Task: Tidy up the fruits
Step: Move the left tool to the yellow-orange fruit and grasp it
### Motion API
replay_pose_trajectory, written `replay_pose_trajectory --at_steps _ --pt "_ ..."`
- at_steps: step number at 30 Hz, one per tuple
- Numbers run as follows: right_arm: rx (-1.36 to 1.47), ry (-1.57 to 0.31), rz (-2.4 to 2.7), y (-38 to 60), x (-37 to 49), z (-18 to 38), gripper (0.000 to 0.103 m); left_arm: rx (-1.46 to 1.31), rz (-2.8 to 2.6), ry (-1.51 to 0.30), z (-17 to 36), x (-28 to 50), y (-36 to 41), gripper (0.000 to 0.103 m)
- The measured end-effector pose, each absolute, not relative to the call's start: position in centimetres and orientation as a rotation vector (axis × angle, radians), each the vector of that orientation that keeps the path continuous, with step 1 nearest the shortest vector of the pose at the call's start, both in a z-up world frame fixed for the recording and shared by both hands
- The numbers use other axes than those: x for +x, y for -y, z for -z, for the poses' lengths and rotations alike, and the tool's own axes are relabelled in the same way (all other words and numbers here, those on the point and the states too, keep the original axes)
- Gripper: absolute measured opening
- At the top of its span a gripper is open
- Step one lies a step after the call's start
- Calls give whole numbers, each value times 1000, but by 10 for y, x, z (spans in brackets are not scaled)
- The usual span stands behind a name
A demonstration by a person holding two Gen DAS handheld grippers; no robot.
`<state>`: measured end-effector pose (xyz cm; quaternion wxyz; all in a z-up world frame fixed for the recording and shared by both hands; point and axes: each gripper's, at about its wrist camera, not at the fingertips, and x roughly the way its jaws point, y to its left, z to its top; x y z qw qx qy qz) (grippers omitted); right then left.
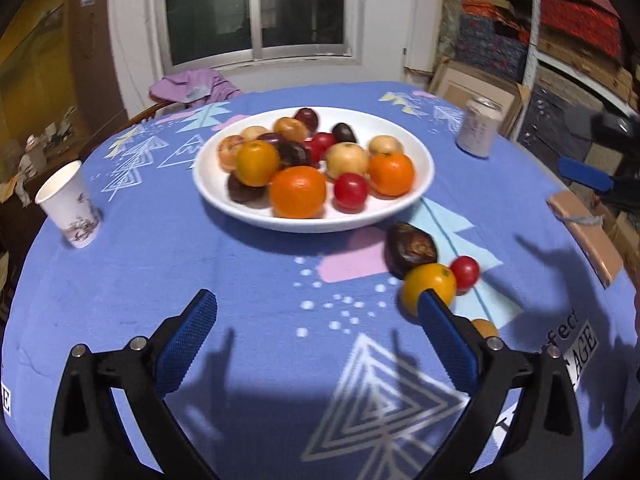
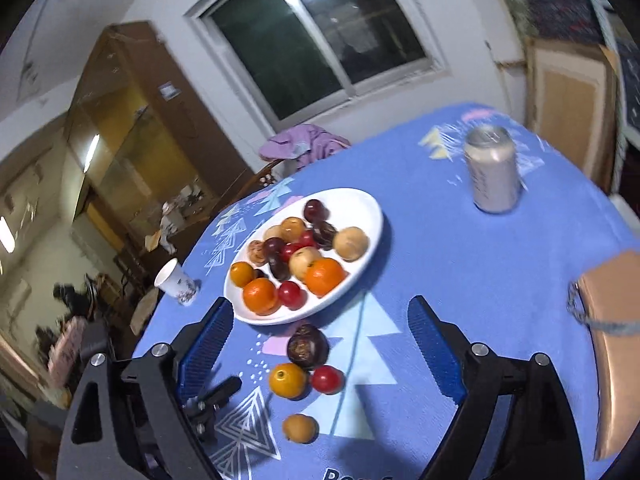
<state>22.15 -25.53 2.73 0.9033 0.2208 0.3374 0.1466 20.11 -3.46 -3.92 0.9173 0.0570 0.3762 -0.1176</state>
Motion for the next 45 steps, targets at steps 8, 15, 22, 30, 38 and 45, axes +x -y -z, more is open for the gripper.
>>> replay_pose_trajectory --at_steps 8,15,22,30,38,45 --pt "591 -733 -301 274 230 -13 90 220 300 -729 41 192 81 99" --pt "565 -737 -311 265 228 -12 90 280 251 -788 58 213 89 99" --pt "551 -747 -317 262 228 -11 90 220 130 -767 49 199 29 99" --pt "543 -747 -313 261 227 -11 90 202 240 -753 45 182 31 99" --pt "532 -753 -311 261 229 -9 90 304 298 -753 56 177 66 99" --pt "531 -758 -304 260 229 -9 90 295 362 -763 57 182 76 75"
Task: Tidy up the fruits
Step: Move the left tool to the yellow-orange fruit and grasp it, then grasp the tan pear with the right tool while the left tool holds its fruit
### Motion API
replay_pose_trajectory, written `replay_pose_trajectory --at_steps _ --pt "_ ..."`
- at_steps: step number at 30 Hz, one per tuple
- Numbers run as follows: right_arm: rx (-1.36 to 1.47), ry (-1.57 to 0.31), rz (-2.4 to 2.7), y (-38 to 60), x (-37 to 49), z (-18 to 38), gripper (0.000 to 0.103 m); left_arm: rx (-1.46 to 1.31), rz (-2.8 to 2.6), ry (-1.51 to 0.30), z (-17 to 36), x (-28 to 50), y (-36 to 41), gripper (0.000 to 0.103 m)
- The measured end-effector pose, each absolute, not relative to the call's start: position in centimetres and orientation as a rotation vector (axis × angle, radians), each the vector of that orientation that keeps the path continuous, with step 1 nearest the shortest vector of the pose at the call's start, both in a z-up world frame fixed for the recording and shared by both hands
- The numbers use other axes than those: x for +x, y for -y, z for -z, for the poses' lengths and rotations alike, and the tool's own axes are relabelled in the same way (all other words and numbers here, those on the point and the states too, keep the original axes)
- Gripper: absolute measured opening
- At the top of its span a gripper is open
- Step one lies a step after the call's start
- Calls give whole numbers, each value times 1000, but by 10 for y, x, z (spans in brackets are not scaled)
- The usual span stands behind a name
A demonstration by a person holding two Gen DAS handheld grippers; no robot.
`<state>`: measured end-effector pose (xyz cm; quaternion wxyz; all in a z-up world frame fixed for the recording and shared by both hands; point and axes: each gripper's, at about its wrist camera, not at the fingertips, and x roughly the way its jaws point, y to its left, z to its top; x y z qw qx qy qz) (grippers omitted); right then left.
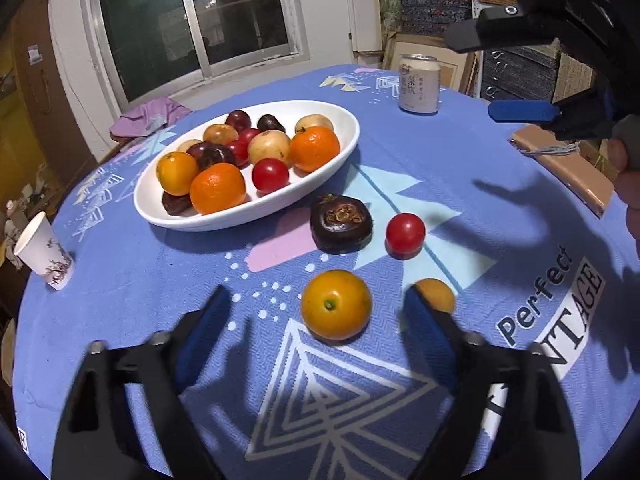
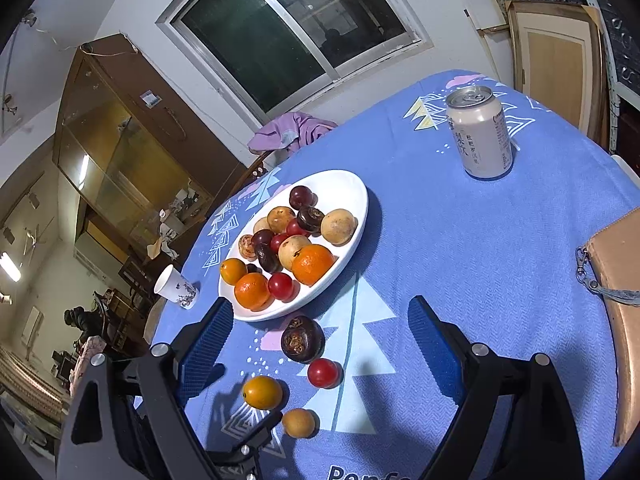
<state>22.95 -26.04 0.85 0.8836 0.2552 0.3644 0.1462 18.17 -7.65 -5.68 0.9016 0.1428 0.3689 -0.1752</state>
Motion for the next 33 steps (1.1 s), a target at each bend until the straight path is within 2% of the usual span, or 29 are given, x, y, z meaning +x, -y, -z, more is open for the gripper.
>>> replay_pose_trajectory --at_steps 2,10,13,18,20,27,33 --pt "533 -757 -306 260 229 -9 90 270 377 -797 60 187 74 71" --pt "512 -767 -309 255 231 -6 90 216 410 -832 63 199 74 71" --pt "510 -767 -308 255 231 -6 90 219 437 -840 64 197 77 55" --pt "505 -771 -306 254 231 -5 90 203 453 -856 66 199 78 52" --pt "499 -771 -305 253 231 -4 90 193 456 -863 67 200 77 37" --pt "417 -775 -379 235 221 -9 90 123 324 -835 49 196 28 37" --pt "86 -789 -427 180 188 5 89 57 198 -814 41 196 -23 37"
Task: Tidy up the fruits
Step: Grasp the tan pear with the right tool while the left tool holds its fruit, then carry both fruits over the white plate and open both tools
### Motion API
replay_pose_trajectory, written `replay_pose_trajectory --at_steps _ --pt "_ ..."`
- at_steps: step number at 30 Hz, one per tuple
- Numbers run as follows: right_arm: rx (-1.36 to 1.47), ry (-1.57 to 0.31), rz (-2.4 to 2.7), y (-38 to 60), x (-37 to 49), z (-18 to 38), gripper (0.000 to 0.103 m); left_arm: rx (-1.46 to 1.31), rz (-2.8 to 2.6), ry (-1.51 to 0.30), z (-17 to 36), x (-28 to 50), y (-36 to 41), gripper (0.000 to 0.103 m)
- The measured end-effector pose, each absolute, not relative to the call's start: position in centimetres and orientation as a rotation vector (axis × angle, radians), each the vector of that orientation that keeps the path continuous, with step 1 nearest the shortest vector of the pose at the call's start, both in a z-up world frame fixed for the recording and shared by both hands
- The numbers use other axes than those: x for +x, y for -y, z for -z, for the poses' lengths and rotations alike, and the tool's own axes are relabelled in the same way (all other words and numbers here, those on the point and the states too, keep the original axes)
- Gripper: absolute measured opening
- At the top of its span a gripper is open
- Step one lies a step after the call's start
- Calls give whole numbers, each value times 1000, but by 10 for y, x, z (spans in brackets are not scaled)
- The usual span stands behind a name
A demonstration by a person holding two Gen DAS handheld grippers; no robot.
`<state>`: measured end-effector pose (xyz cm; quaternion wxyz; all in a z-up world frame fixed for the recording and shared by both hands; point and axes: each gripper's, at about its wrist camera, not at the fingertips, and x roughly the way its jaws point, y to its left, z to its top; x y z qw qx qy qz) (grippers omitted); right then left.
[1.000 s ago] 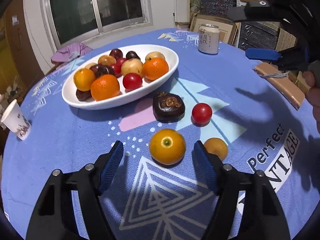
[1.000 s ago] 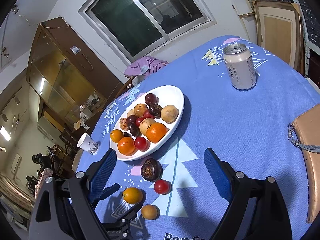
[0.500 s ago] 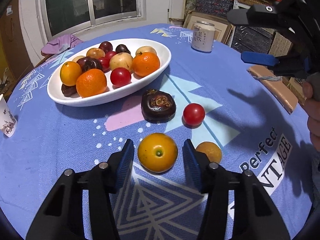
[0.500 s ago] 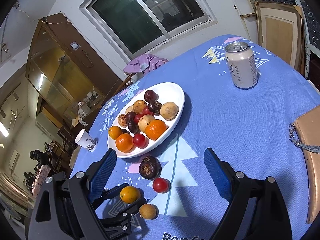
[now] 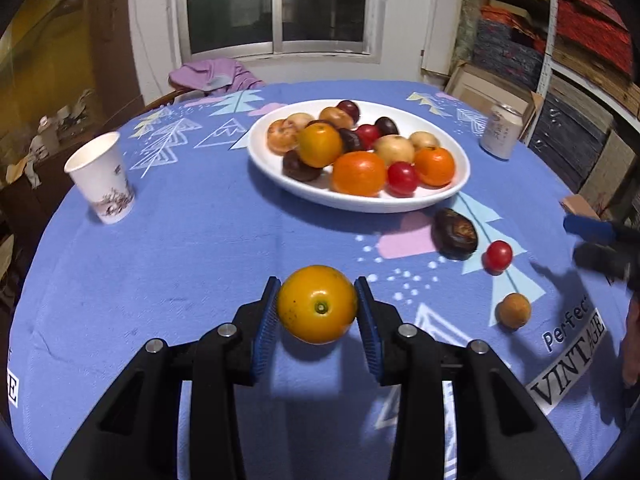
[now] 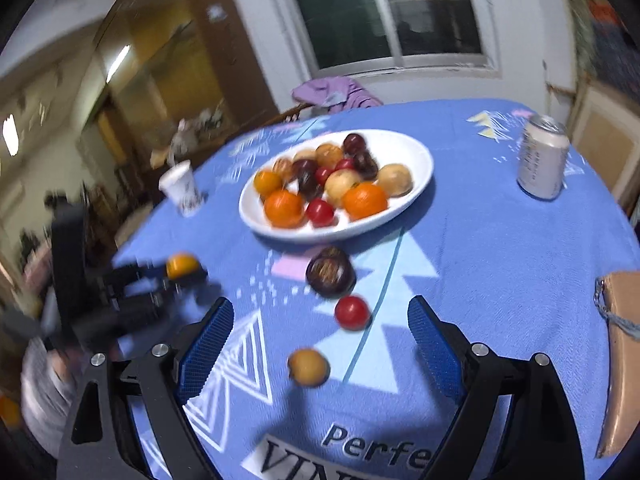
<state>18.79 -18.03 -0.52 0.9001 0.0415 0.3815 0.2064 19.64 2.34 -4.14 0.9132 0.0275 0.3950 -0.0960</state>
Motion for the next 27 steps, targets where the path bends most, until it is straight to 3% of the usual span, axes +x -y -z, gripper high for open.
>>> replay_pose_trajectory --at_steps 3,9,17,23,27 --pt "-36 -800 -450 161 174 18 83 38 214 -842 46 199 -24 37" --pt "-127 -851 -432 142 172 38 58 80 257 -847 51 192 -9 37" --pt "-153 -873 -433 135 172 47 51 87 273 -854 52 188 -5 37" --pt "-132 -900 -431 139 176 50 28 93 272 -892 63 192 -2 37" --pt "-113 -893 -439 141 176 48 28 112 264 -901 68 194 1 37"
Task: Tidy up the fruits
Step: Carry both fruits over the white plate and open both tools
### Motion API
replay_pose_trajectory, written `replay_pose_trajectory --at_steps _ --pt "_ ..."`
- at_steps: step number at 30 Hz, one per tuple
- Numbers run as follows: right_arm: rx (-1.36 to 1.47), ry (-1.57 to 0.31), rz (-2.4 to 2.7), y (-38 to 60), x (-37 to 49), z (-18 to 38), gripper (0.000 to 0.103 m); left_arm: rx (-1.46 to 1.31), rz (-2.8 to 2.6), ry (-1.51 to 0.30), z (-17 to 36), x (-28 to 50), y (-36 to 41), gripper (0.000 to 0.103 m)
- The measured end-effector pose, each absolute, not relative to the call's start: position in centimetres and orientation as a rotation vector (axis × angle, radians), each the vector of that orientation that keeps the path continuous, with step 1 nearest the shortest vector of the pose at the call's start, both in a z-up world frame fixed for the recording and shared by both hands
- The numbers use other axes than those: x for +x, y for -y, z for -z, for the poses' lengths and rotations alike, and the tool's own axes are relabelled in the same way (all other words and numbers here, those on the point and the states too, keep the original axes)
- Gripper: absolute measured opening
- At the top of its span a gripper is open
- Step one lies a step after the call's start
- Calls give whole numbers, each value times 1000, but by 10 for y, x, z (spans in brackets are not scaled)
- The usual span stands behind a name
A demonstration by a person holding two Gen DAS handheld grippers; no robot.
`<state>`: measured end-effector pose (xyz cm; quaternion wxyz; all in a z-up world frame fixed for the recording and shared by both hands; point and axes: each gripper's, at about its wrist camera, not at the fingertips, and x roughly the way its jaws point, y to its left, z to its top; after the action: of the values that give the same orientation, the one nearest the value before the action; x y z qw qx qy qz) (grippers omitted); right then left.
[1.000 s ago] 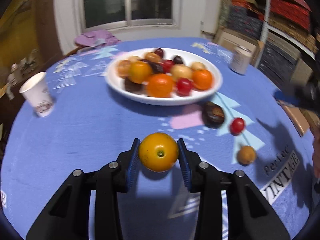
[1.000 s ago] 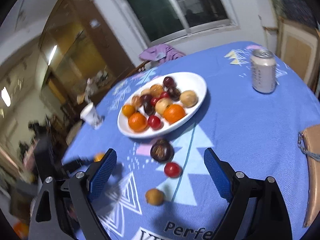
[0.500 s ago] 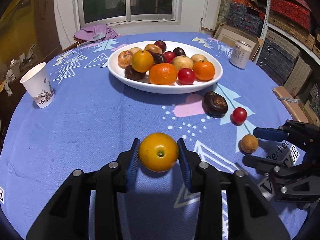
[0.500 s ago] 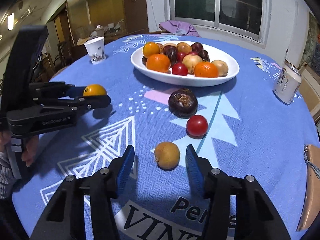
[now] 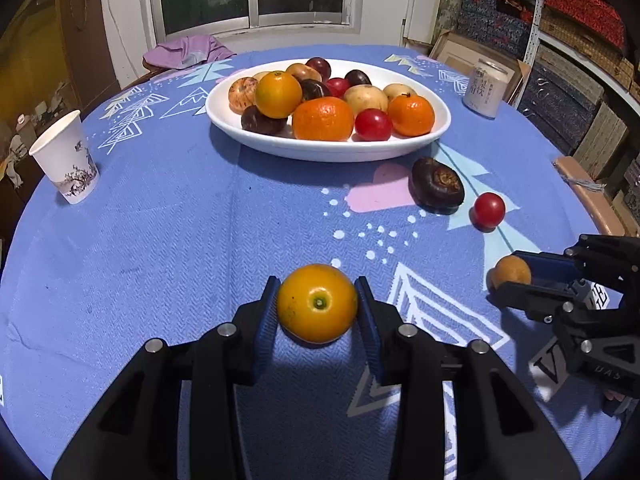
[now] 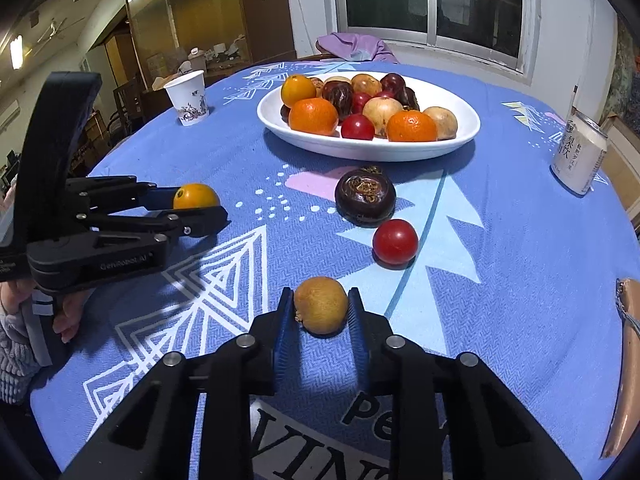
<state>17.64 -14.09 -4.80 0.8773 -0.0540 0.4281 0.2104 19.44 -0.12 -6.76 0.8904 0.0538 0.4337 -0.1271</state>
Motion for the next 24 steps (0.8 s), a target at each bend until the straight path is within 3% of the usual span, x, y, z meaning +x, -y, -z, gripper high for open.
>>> replay_pose_trajectory --at_steps 8,17,24 --pt "-28 -843 -422 156 184 31 28 69 266 -835 43 197 -1 37" --pt "172 -699 -354 185 258 -56 27 32 291 -713 -41 258 24 37" --pt "271 -766 -293 188 349 -41 27 18 324 -760 -13 303 60 37"
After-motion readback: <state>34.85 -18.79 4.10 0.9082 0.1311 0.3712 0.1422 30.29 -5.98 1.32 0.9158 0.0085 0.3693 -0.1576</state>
